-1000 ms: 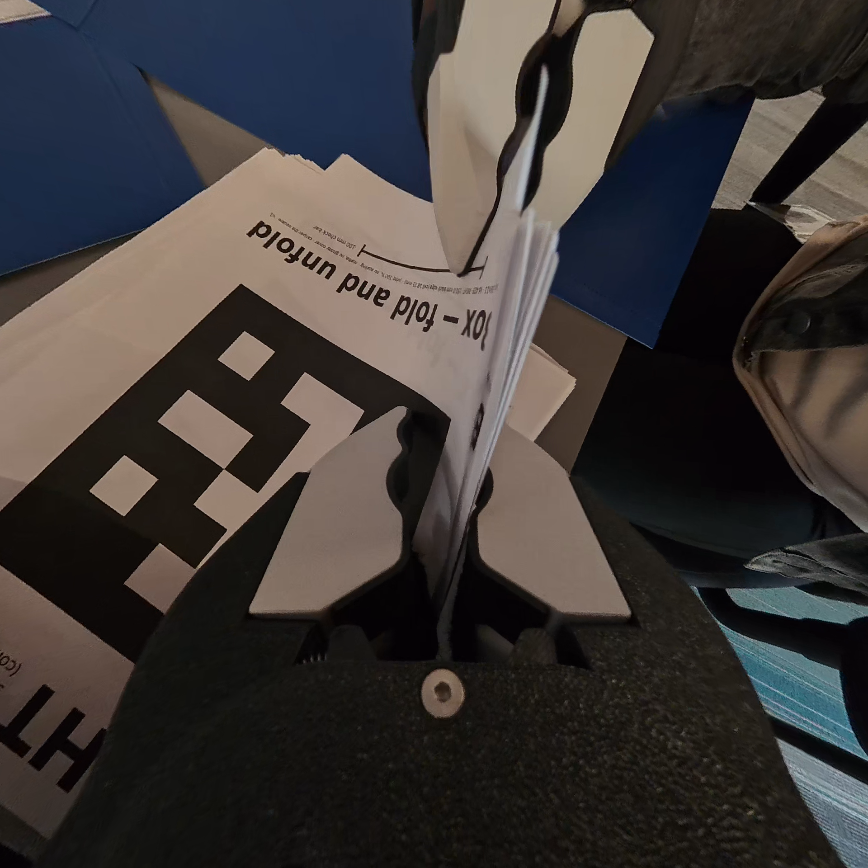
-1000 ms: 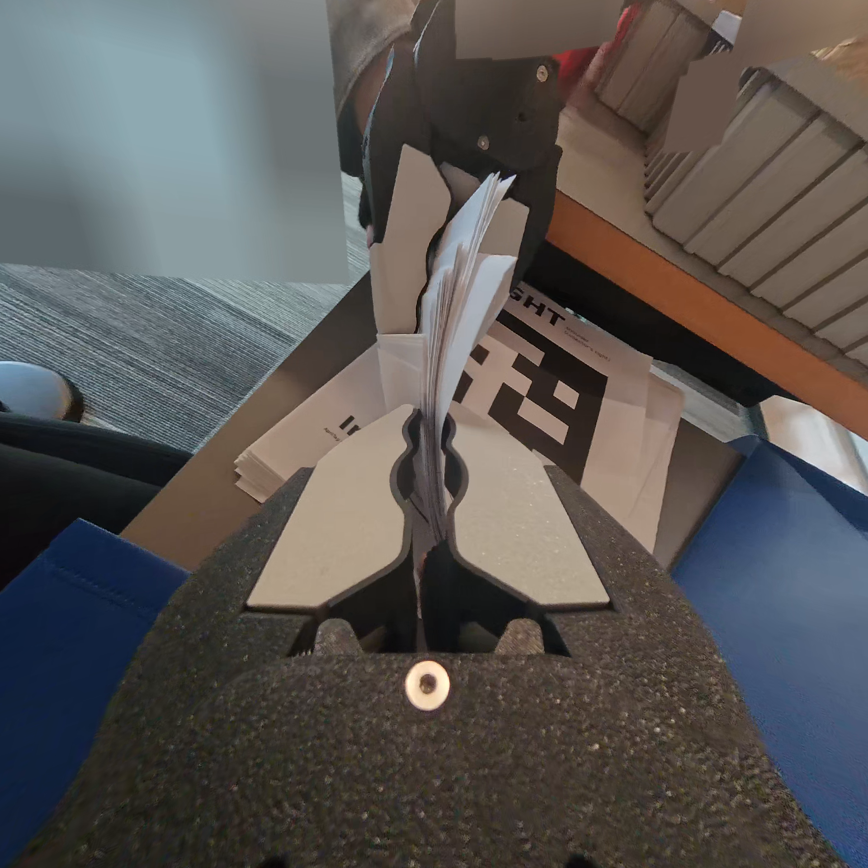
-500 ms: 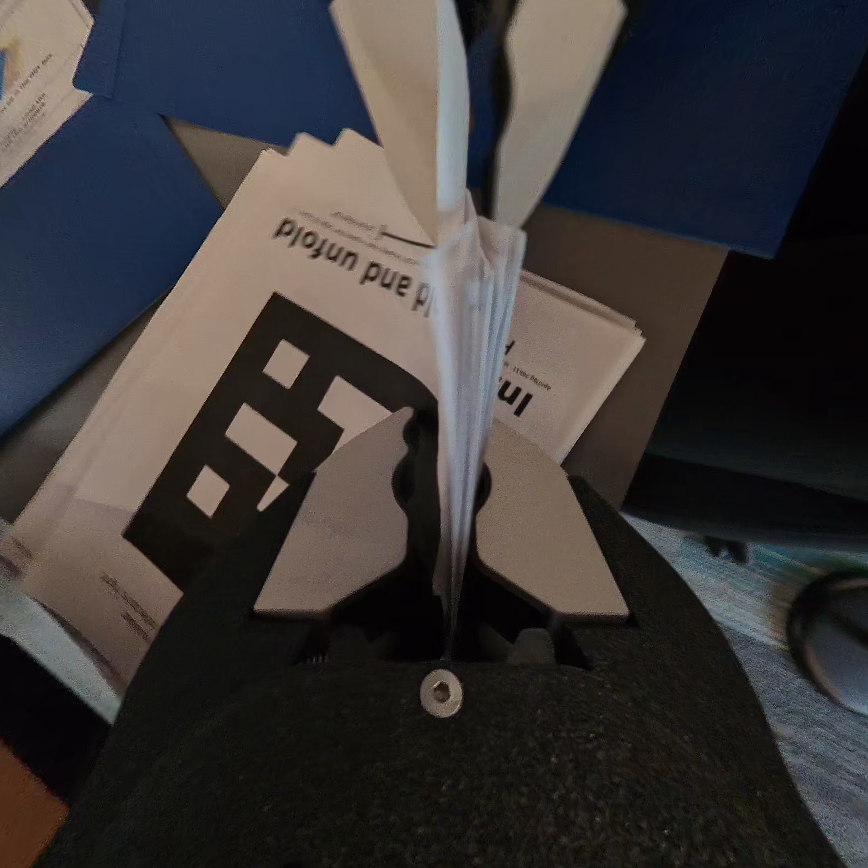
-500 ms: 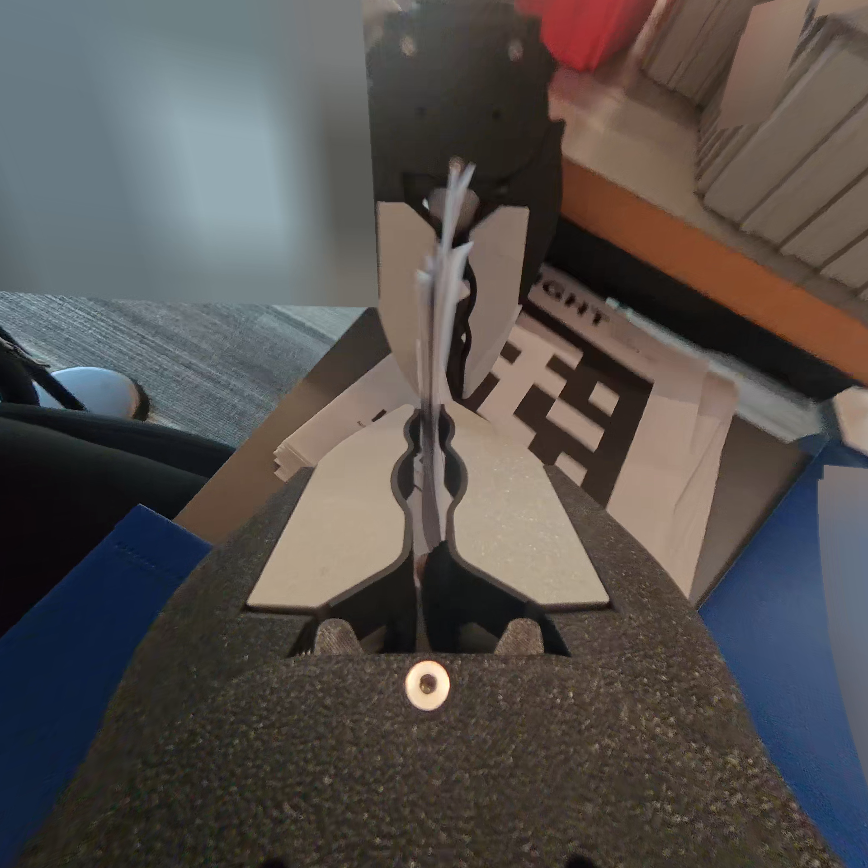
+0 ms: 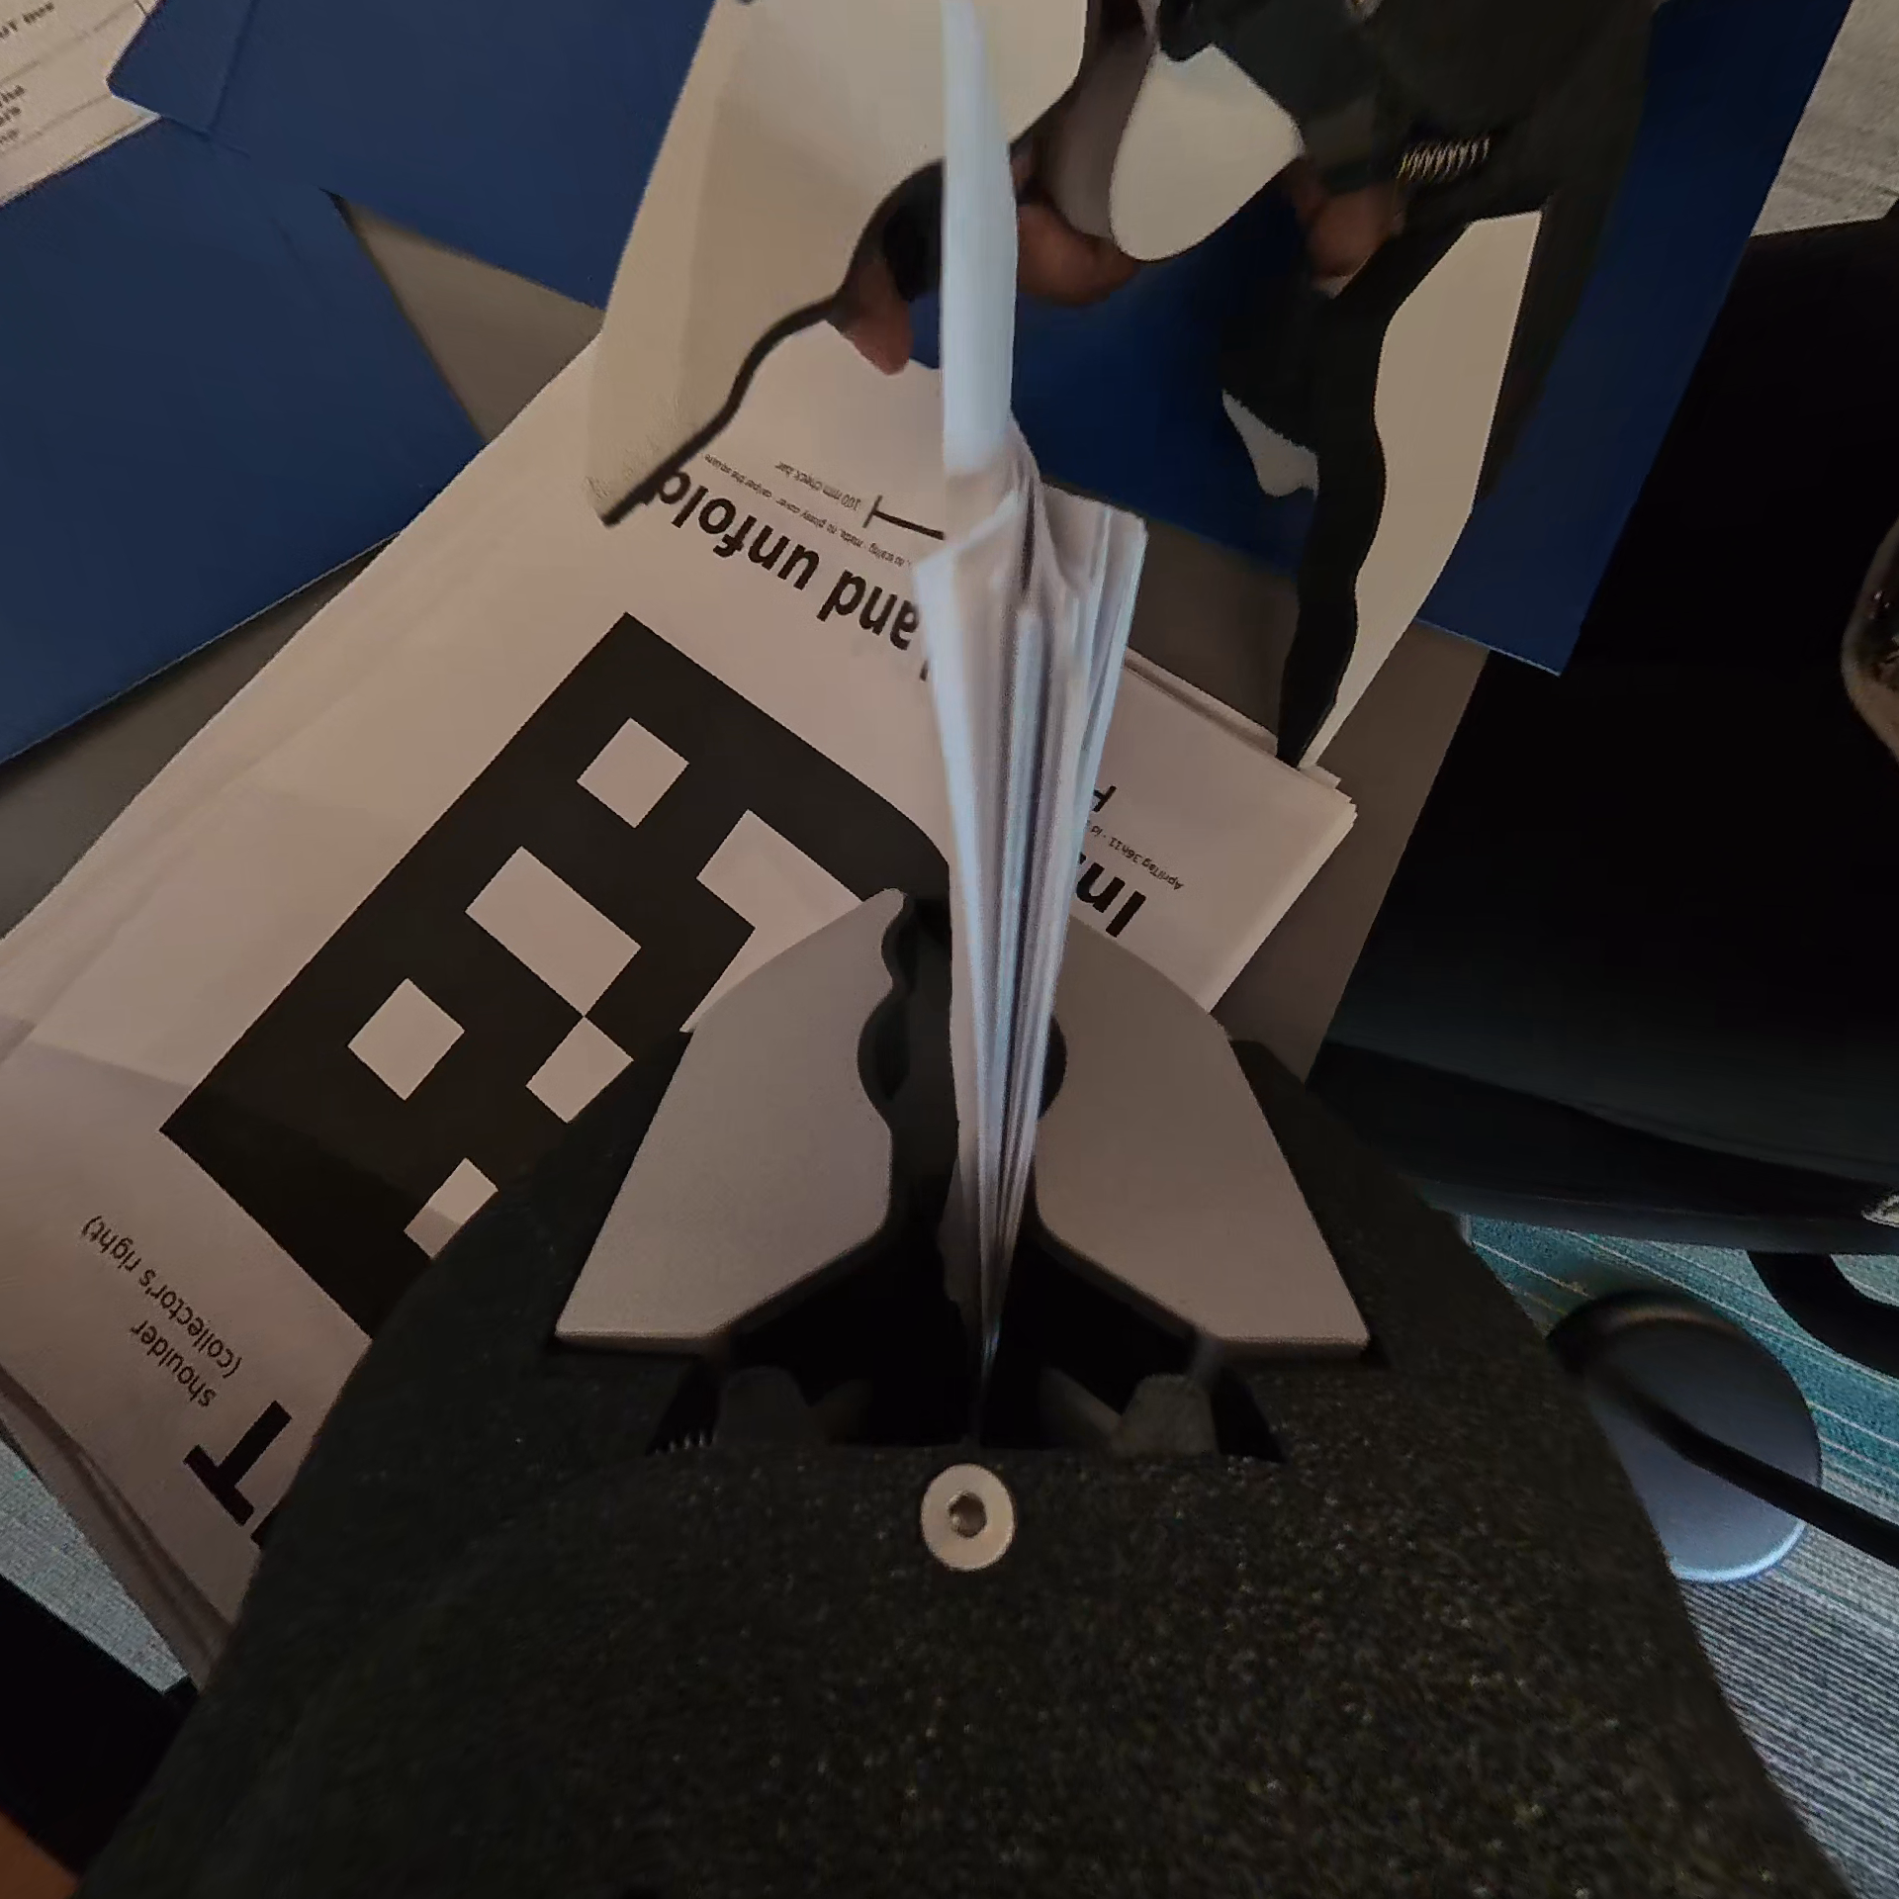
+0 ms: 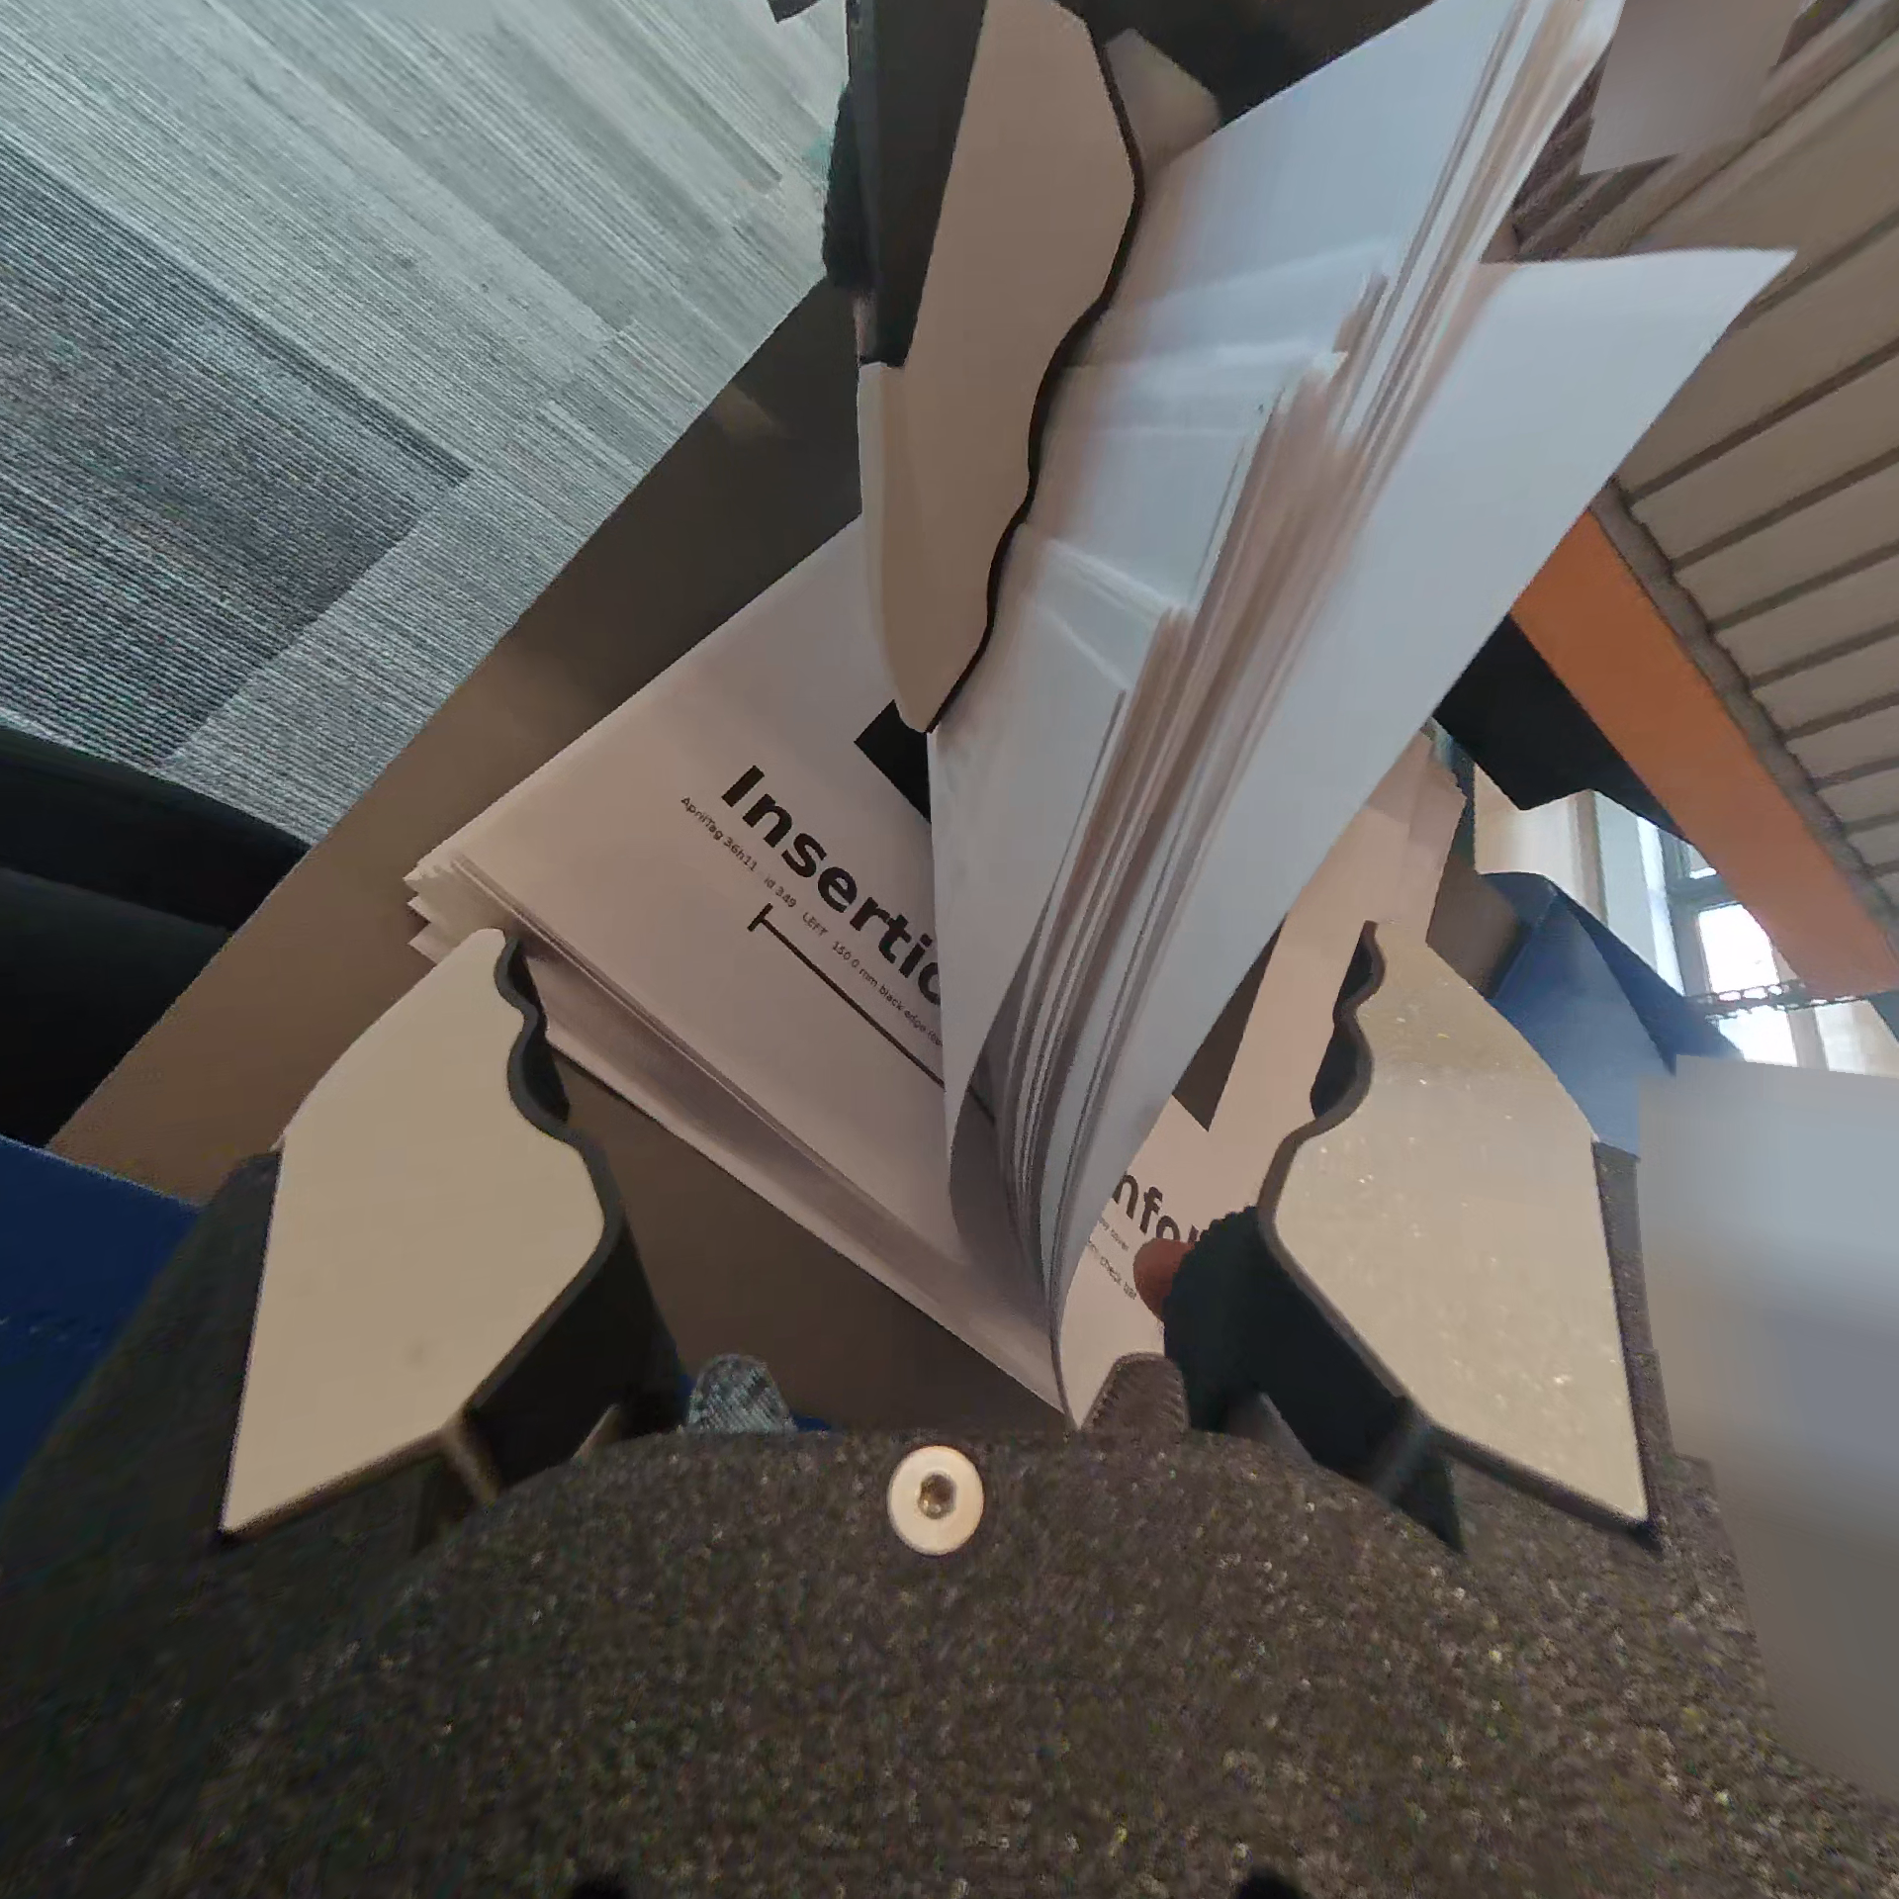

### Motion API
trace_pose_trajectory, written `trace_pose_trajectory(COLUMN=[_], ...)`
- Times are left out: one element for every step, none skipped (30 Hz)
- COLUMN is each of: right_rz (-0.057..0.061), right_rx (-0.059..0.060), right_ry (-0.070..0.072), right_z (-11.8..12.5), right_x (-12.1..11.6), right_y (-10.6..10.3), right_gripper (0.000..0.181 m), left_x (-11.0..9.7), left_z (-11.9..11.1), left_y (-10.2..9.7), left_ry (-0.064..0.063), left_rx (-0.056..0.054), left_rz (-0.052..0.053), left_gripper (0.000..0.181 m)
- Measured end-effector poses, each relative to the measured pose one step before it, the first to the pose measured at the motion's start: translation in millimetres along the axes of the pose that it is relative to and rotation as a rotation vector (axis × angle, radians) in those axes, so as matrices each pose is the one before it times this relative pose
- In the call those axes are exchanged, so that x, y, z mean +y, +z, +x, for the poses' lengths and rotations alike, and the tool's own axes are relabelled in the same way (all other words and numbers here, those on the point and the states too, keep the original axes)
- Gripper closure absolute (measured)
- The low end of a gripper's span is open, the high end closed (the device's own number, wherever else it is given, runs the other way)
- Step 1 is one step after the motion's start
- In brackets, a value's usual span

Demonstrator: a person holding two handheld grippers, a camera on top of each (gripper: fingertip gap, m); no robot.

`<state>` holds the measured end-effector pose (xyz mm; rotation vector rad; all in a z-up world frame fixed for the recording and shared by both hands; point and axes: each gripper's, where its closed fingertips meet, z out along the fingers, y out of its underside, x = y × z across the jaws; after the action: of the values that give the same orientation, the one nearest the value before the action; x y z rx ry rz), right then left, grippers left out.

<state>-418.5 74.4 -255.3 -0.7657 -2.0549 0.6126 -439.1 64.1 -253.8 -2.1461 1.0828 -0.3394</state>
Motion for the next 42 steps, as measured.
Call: trace_pose_trajectory(right_rz=[0.0077,0.0079,0.0085,0.0093,0.0138,0.0222,0.0321,0.0400,0.0376,0.0250,0.0154,0.0126,0.0070,0.0008,-0.0023,0.0020,0.0041,0.0040,0.0011,-0.0017,-0.0028,-0.0030,-0.0030,-0.0029,-0.0029,-0.0036,-0.0033,-0.0040,-0.0050,-0.0033,0.0014,0.0036,0.0121,0.0272,0.0269,-0.0043,-0.0473,-0.0748,-0.0702,-0.0398,-0.0126,-0.0075], right_rx=[-0.0092,-0.0054,-0.0077,-0.0116,-0.0112,-0.0107,-0.0086,-0.0012,0.0065,0.0108,-0.0088,-0.0149,0.0015,-0.0010,0.0000,-0.0058,-0.0020,0.0037,0.0010,-0.0035,-0.0083,-0.0110,-0.0109,-0.0089,-0.0074,-0.0041,-0.0051,-0.0064,-0.0117,-0.0126,-0.0115,-0.0069,-0.0021,-0.0055,0.0140,0.0388,0.0210,0.0162,0.0192,0.0149,0.0127,0.0129], right_ry=[0.0107,0.0165,0.0185,0.0173,0.0175,0.0216,0.0252,0.0233,0.0189,0.0144,0.0061,0.0018,0.0006,-0.0045,-0.0046,-0.0055,-0.0078,-0.0090,-0.0081,-0.0036,0.0022,0.0049,0.0042,0.0027,0.0014,0.0025,0.0057,0.0102,0.0131,0.0133,0.0104,0.0054,-0.0034,-0.0129,-0.0064,0.0008,-0.0087,-0.0232,-0.0371,-0.0387,-0.0300,-0.0252], right_z=[-0.12,1.10,1.25,0.92,1.06,1.10,1.55,2.46,3.59,4.15,1.08,-0.59,1.04,0.41,0.26,-0.73,-0.38,0.27,-0.12,-0.50,-0.83,-0.80,-0.60,-0.52,-0.41,-0.08,-0.11,-0.15,-0.71,-1.02,-1.37,-1.42,-1.28,-2.49,-0.19,3.65,1.33,-0.44,-1.28,-2.45,-2.41,-1.16], right_x=[-0.79,-0.79,-0.74,-1.06,-1.89,-3.02,-4.22,-4.99,-4.16,-2.33,-0.83,-0.66,-0.26,0.37,0.69,0.31,-0.02,-0.18,0.10,0.30,0.39,0.32,0.34,0.19,0.18,0.41,0.42,0.79,1.00,0.90,0.18,-0.33,-1.68,-4.07,-4.60,-0.77,5.10,8.91,8.27,4.13,0.24,-0.30], right_y=[-0.52,-0.78,-1.01,-1.10,-1.45,-2.12,-3.09,-3.77,-3.82,-3.07,-2.44,-1.41,-0.89,-0.54,-0.05,0.11,0.07,0.00,0.01,0.18,0.16,0.14,0.18,0.20,0.06,0.18,0.12,0.33,0.54,0.44,0.22,-0.11,-0.92,-1.73,-1.38,-0.25,1.33,2.89,4.02,4.31,3.89,3.22], right_gripper=[0.042,0.042,0.043,0.045,0.049,0.056,0.068,0.083,0.098,0.109,0.126,0.140,0.148,0.161,0.168,0.168,0.168,0.168,0.168,0.168,0.169,0.169,0.170,0.170,0.171,0.171,0.171,0.171,0.172,0.172,0.173,0.173,0.173,0.162,0.126,0.085,0.061,0.047,0.039,0.036,0.037,0.038], left_x=[0.50,0.96,0.59,0.13,0.04,-0.33,-0.30,-0.58,-0.48,-0.43,-0.54,-0.40,0.35,0.86,0.33,0.12,-0.12,-0.18,0.07,0.30,0.28,0.24,-0.14,-0.46,-0.60,0.99,1.97,3.38,4.46,1.97,0.59,-0.47,-0.87,-0.34,-0.63,-1.07,-0.99,-0.73,-0.38,0.05,0.32,0.34], left_z=[0.34,0.65,0.49,0.28,-0.04,-0.14,-0.07,-0.30,-0.15,-0.18,-0.12,-0.07,0.20,0.83,0.81,0.76,0.72,0.10,0.25,0.24,0.28,0.43,1.07,2.19,4.03,3.13,3.40,1.05,-2.31,-3.44,-7.48,-9.19,-1.81,-0.76,-0.79,-0.79,-0.51,-0.33,-0.05,0.14,0.18,0.33], left_y=[0.19,0.54,0.57,0.19,-0.06,-0.37,-0.45,-0.53,-0.53,-0.38,-0.46,-0.51,0.22,0.50,0.40,0.06,-0.12,-0.20,0.00,0.31,0.20,0.24,0.05,-0.06,0.19,1.22,2.44,2.77,2.61,1.54,0.05,-1.43,-1.39,-1.09,-1.33,-1.52,-1.28,-0.87,-0.36,0.10,0.51,0.32], left_ry=[0.0022,0.0000,-0.0008,-0.0023,-0.0041,-0.0061,-0.0104,-0.0163,-0.0177,-0.0177,-0.0148,-0.0094,-0.0069,-0.0055,-0.0065,-0.0077,-0.0081,-0.0079,-0.0048,-0.0007,0.0032,0.0041,0.0031,0.0008,0.0032,0.0131,0.0301,0.0420,0.0469,0.0466,0.0360,0.0220,-0.0073,-0.0356,-0.0386,-0.0329,-0.0245,-0.0124,-0.0001,0.0029,0.0006,-0.0020], left_rx=[0.0016,0.0036,0.0034,0.0020,0.0021,0.0034,0.0051,0.0057,0.0082,0.0079,0.0067,0.0052,0.0056,0.0072,0.0074,0.0082,0.0091,0.0049,0.0036,0.0018,0.0004,0.0010,0.0062,0.0143,0.0255,0.0123,0.0048,-0.0145,-0.0373,-0.0448,-0.0695,-0.0721,-0.0075,0.0110,0.0163,0.0146,0.0121,0.0067,0.0021,-0.0006,0.0002,0.0019], left_rz=[-0.0028,-0.0044,-0.0032,-0.0006,0.0015,0.0042,0.0056,0.0071,0.0066,0.0070,0.0067,0.0048,-0.0010,-0.0044,-0.0013,0.0002,0.0022,0.0016,0.0000,-0.0009,-0.0022,-0.0019,0.0002,0.0023,-0.0006,-0.0131,-0.0179,-0.0267,-0.0362,-0.0213,-0.0113,-0.0007,0.0063,0.0086,0.0131,0.0137,0.0106,0.0078,0.0039,-0.0010,-0.0027,-0.0017], left_gripper=[0.164,0.164,0.163,0.163,0.163,0.163,0.163,0.164,0.164,0.164,0.163,0.164,0.163,0.162,0.161,0.160,0.159,0.159,0.159,0.159,0.159,0.158,0.156,0.153,0.144,0.134,0.121,0.116,0.115,0.122,0.139,0.162,0.169,0.170,0.170,0.171,0.169,0.170,0.169,0.169,0.169,0.169])
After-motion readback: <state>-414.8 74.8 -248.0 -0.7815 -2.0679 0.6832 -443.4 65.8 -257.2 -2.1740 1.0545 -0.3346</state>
